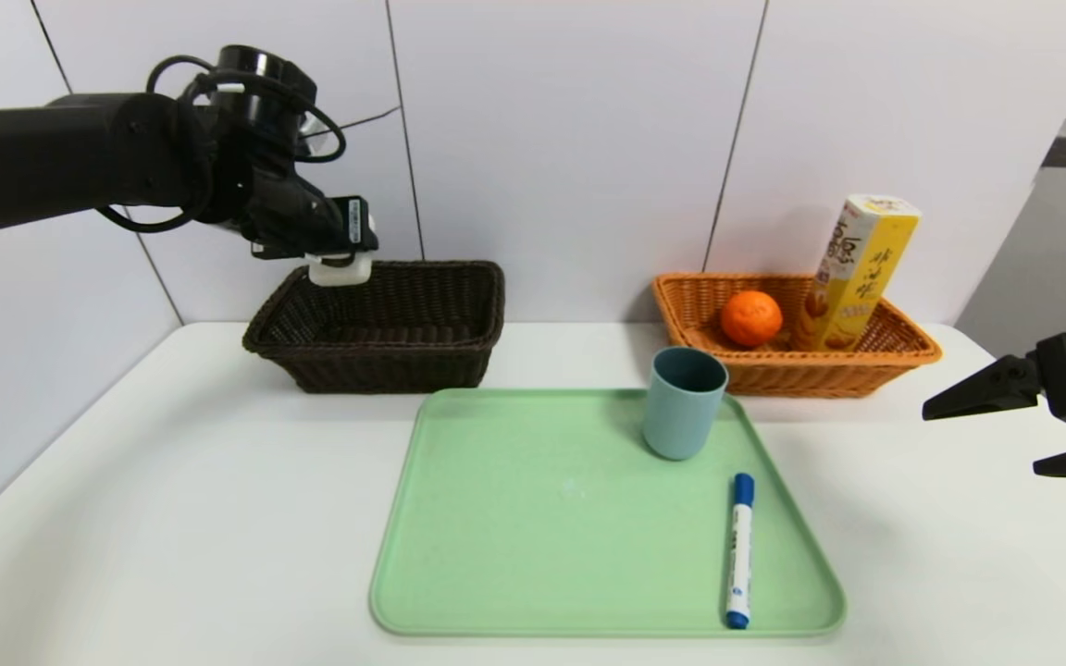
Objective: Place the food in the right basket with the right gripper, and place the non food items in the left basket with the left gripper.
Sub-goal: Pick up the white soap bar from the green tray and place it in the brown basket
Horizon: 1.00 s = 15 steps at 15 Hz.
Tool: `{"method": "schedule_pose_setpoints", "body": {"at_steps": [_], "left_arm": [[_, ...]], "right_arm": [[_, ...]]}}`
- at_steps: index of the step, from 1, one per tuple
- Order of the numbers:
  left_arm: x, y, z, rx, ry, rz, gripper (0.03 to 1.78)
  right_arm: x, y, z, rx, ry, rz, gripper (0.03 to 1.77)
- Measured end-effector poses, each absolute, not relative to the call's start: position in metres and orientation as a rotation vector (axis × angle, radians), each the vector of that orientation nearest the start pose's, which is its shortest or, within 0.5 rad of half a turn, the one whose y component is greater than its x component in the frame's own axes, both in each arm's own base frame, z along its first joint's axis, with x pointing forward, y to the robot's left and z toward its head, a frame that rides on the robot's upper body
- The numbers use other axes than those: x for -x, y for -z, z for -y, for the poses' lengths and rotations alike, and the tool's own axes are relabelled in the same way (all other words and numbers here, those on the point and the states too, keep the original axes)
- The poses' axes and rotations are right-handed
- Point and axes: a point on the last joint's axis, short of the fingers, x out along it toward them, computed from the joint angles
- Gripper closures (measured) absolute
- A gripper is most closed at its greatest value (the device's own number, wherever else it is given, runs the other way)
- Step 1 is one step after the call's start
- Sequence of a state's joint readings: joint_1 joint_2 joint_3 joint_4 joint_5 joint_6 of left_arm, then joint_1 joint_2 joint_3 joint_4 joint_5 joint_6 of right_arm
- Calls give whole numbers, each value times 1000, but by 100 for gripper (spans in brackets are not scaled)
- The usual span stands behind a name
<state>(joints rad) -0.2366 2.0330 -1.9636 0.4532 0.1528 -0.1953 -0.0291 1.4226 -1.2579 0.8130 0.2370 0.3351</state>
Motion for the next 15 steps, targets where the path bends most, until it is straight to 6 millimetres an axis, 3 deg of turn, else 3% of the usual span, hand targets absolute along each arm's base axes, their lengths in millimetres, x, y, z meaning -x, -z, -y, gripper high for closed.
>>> {"method": "schedule_pose_setpoints", "body": {"at_steps": [7, 15], "left_arm": [[-428, -232, 70, 7, -21, -618, 84], [-451, -194, 73, -12, -15, -657, 84]], "right_arm": [[-203, -257, 1, -437, -29, -979, 9], [-211, -252, 1, -437, -24, -993, 9]]}}
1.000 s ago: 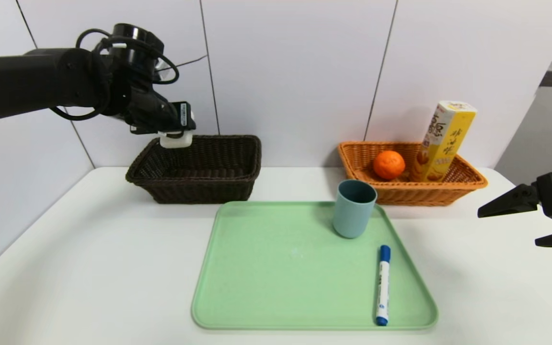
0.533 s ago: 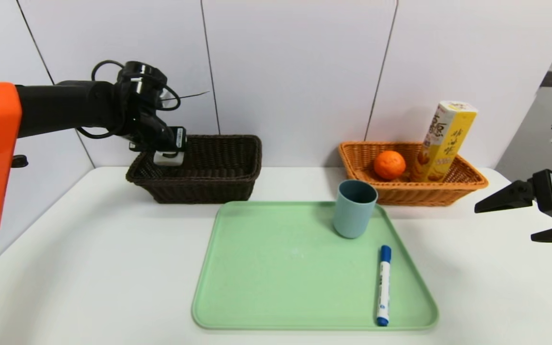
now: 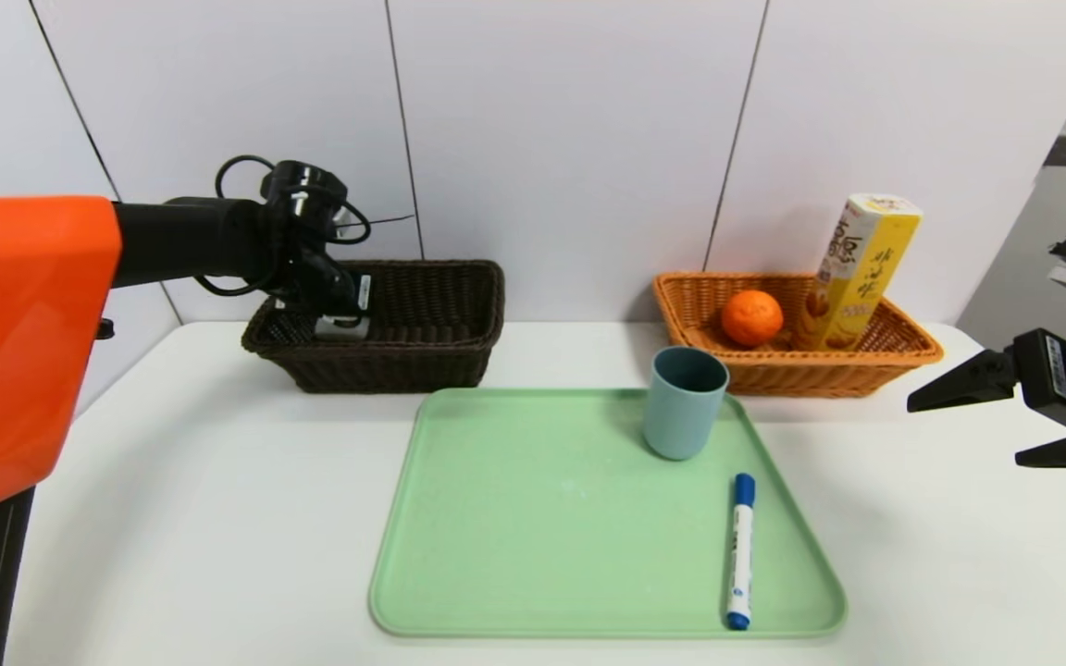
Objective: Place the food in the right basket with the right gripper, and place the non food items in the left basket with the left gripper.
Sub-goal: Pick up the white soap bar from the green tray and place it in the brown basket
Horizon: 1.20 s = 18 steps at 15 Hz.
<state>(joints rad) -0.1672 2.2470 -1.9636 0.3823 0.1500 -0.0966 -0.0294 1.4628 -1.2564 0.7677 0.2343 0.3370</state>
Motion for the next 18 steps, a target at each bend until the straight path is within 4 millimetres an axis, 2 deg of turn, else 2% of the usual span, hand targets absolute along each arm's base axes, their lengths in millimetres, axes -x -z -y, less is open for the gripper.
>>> {"method": "schedule_pose_setpoints", "body": {"at_steps": [6, 9, 13, 15, 17, 18], "left_arm": [[-456, -183, 73, -16, -17, -683, 83], [-458, -183, 73, -11, -20, -668, 59], [-458, -186, 72, -7, -20, -649, 39], [-452, -200, 74, -1, -14, -622, 33], [-434, -229, 84, 9, 15, -568, 28], [-419, -249, 96, 12, 49, -539, 26]], "right_arm": [[-218, -249, 1, -439, -25, -989, 9], [-219, -249, 1, -439, -25, -993, 9], [-219, -248, 1, -439, -23, -995, 9], [-218, -249, 1, -439, -23, -994, 9], [-218, -249, 1, -439, -23, -991, 9], [-217, -250, 1, -438, -24, -990, 9]]}}
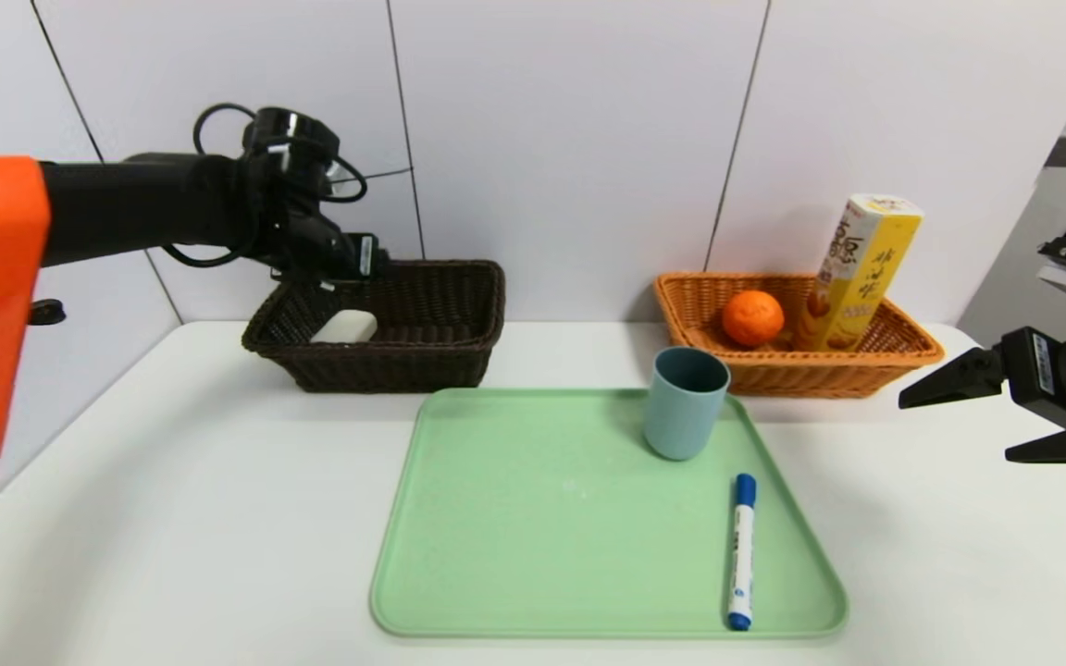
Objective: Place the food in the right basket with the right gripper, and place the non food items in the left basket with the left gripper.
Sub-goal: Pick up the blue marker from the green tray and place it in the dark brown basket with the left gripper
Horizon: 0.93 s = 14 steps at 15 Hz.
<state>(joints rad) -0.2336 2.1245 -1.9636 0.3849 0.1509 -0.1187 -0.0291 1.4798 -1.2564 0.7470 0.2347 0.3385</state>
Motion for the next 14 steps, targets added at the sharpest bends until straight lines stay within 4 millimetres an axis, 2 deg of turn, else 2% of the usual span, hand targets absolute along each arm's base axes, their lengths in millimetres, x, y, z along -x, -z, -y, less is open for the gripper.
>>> {"method": "schedule_pose_setpoints", "body": {"at_steps": [3, 6, 9, 12, 14], "left_arm": [[-355, -295, 155, 48, 213, -520, 21], [-288, -313, 211, 137, 355, -601, 18], [-236, -307, 259, 171, 423, -699, 15], [-208, -286, 303, 137, 483, -755, 14], [-197, -272, 326, 106, 524, -776, 14]], "right_arm": [[-217, -250, 1, -439, -29, -989, 9], [-216, -251, 0, -437, -32, -986, 9], [-216, -250, -1, -439, -33, -989, 9], [-215, -249, -2, -439, -36, -996, 9], [-215, -249, -3, -439, -37, -997, 9]]}}
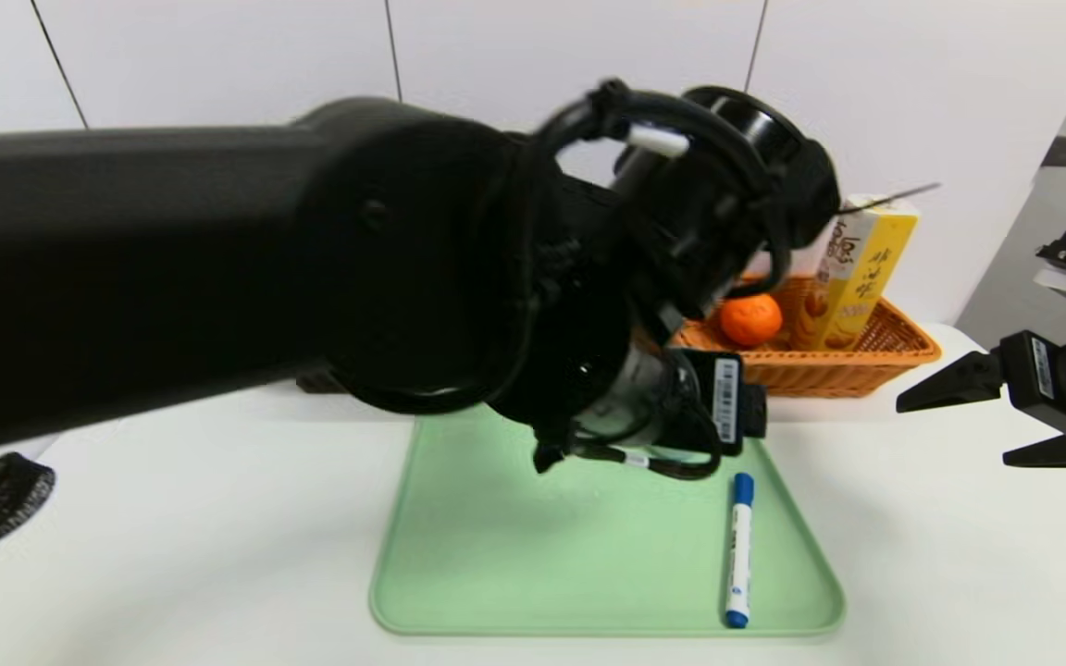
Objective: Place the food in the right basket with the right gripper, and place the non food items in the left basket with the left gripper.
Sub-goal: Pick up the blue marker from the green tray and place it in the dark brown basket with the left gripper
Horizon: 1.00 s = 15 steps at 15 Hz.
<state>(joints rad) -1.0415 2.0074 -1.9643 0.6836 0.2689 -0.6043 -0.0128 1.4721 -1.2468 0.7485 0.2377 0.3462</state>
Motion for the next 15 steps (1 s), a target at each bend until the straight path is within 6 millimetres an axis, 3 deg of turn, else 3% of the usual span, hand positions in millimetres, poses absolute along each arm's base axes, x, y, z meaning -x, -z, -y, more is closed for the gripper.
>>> {"method": "schedule_pose_setpoints", "body": {"at_steps": [7, 15], "left_arm": [[-179, -232, 376, -39, 644, -771, 12], [-190, -186, 405, -87, 584, -758, 12]], "right_arm": [[-214, -246, -3, -442, -34, -1011, 9], [-210, -240, -3, -444, -32, -1031, 9]]}}
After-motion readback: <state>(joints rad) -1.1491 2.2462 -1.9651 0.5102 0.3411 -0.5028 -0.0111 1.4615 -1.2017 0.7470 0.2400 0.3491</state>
